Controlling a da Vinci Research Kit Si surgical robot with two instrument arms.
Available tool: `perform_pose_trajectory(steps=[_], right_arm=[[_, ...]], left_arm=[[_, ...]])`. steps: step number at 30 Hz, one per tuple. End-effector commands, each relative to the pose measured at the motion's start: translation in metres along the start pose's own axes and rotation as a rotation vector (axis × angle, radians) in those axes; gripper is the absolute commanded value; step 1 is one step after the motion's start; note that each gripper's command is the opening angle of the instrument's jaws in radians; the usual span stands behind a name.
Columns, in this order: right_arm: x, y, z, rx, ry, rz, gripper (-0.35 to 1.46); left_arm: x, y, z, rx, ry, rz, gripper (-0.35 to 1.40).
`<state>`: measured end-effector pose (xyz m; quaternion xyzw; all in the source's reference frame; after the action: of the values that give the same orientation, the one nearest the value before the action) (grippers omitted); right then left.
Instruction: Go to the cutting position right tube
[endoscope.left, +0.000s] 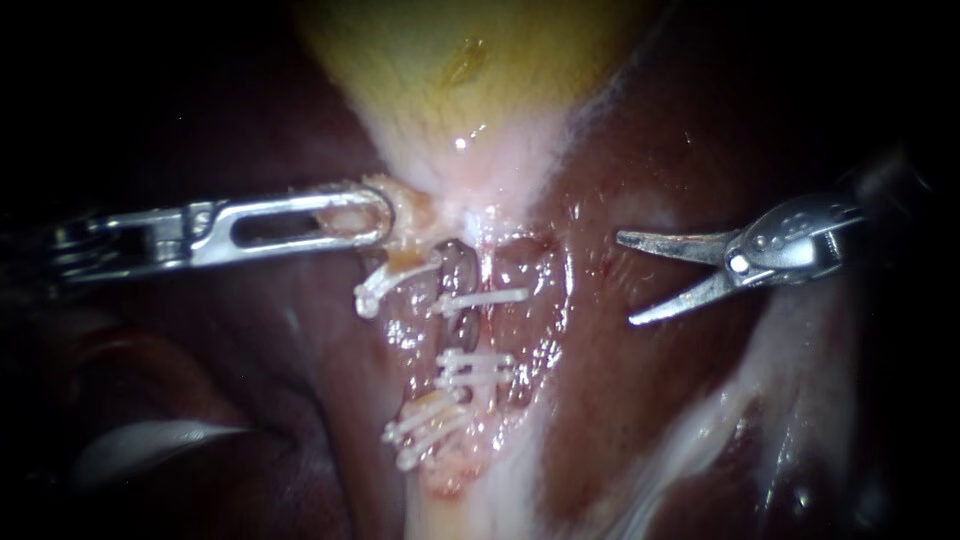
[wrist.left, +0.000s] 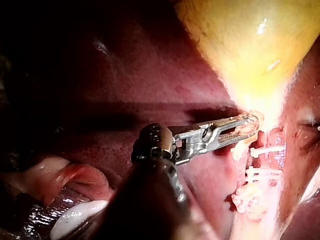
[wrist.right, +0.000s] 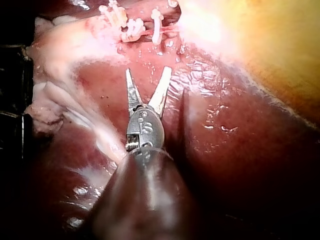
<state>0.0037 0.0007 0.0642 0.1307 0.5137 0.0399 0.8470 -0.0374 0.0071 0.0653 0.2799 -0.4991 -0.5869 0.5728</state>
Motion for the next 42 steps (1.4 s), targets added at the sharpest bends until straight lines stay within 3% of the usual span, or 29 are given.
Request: perform_pose_trajectory(steps=[1, 15, 22, 33, 42], right_arm=[[0.0001, 0.0000, 0.0000, 0.000, 0.000, 0.000, 1.44], [0.0002, -0.0002, 0.0003, -0.004, -0.002, 0.000, 1.44], [0.0006, -0.0016, 0.0016, 0.042, 0.011, 0.107, 1.44], [0.0006, -0.0042, 0.0050, 0.196, -0.079, 0.335, 1.44], [0.0001, -0.0046, 0.0065, 0.316, -0.165, 0.541, 1.44]], left_arm=[[-0.0001, -0.0002, -0.0001, 0.002, -0.003, -0.001, -0.35], [-0.0002, 0.0001, -0.0005, 0.001, -0.007, 0.004, -0.35], [-0.0003, 0.0003, -0.0006, -0.001, -0.008, 0.004, -0.35], [-0.0003, 0.0002, -0.0007, -0.001, -0.008, 0.004, -0.35], [-0.0003, 0.0002, -0.0007, -0.001, -0.008, 0.004, -0.35]])
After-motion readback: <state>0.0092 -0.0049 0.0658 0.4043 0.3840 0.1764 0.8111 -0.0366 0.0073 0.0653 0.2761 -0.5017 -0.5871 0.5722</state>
